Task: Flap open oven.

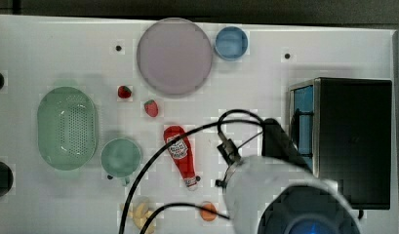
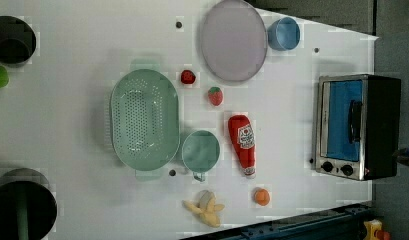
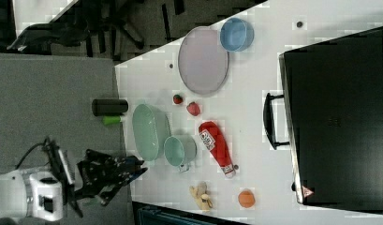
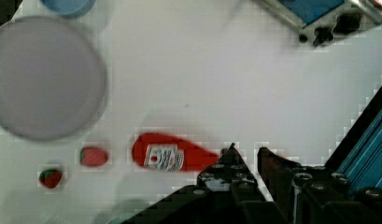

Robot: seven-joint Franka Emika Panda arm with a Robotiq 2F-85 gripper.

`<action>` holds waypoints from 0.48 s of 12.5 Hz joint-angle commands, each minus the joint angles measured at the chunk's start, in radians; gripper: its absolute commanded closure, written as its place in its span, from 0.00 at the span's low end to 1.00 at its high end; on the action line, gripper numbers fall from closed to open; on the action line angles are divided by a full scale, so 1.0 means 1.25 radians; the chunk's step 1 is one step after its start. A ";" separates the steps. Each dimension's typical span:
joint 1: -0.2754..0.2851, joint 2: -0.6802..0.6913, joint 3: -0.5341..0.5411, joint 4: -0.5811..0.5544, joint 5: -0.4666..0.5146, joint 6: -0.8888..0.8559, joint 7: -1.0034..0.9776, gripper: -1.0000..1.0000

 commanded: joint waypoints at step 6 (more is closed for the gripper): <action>-0.029 0.108 -0.164 -0.062 -0.031 0.188 -0.689 0.82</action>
